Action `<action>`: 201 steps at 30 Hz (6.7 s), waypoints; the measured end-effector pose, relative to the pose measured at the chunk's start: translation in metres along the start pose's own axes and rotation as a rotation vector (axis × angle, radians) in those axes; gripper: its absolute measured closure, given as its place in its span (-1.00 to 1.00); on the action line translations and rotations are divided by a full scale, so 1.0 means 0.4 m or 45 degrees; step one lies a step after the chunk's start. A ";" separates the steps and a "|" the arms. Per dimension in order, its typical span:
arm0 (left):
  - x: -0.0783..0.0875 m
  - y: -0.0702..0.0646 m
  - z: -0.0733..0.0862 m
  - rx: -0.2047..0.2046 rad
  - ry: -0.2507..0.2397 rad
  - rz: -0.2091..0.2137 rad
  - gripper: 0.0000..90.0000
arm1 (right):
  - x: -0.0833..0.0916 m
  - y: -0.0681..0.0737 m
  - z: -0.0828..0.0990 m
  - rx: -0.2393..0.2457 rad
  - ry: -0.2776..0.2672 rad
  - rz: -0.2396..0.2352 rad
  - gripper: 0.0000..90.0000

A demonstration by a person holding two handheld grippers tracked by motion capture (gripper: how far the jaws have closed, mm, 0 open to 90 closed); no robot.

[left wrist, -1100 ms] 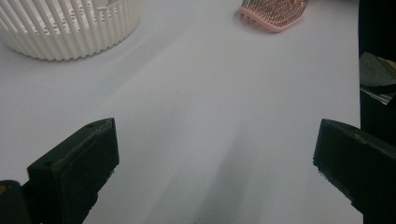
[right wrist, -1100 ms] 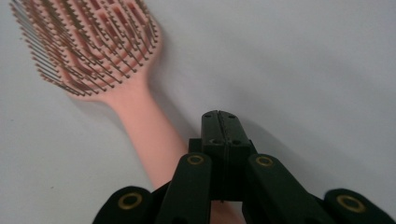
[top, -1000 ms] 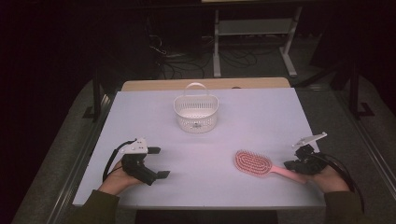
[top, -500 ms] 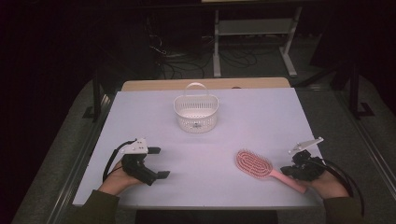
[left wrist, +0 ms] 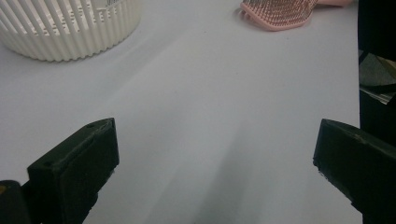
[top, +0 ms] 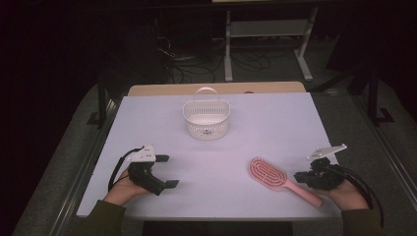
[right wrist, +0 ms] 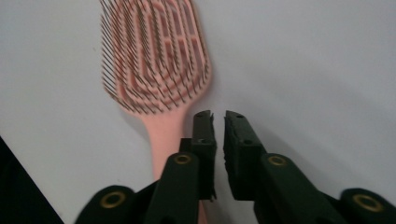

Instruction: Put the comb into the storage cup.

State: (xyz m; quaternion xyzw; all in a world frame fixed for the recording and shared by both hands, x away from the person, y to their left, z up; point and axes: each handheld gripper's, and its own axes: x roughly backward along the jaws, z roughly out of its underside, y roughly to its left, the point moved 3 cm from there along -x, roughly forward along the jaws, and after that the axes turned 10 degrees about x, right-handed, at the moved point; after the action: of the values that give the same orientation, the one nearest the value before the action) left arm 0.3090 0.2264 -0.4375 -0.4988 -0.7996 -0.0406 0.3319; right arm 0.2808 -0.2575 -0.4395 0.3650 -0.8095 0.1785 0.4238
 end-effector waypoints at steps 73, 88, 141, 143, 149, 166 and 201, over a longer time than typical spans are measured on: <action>-0.005 -0.004 0.004 -0.012 0.019 0.005 -1.00 | -0.047 0.065 -0.125 0.103 -0.257 0.031 -1.00; -0.004 -0.003 0.005 -0.012 0.021 0.005 -1.00 | -0.039 0.053 -0.101 0.094 -0.248 0.042 -1.00; -0.003 -0.002 0.006 -0.010 0.024 0.006 -1.00 | -0.045 0.045 -0.052 0.122 -0.120 0.011 -1.00; -0.003 -0.002 0.007 -0.010 0.024 0.005 -1.00 | -0.047 0.046 -0.051 0.125 -0.109 0.007 -1.00; -0.002 -0.001 0.006 -0.011 0.022 0.005 -1.00 | -0.052 0.048 -0.047 0.128 -0.086 -0.001 -1.00; -0.002 -0.001 0.007 -0.011 0.026 0.001 -1.00 | -0.056 0.050 -0.035 0.136 -0.001 -0.020 -1.00; 0.000 -0.001 0.006 -0.016 0.025 0.002 -1.00 | -0.069 0.069 -0.025 0.182 0.169 -0.056 -0.57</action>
State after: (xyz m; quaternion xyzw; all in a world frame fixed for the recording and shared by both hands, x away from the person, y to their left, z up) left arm 0.3075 0.2273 -0.4394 -0.5013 -0.7956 -0.0503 0.3365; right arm 0.2763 -0.2208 -0.4558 0.3994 -0.7566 0.2504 0.4531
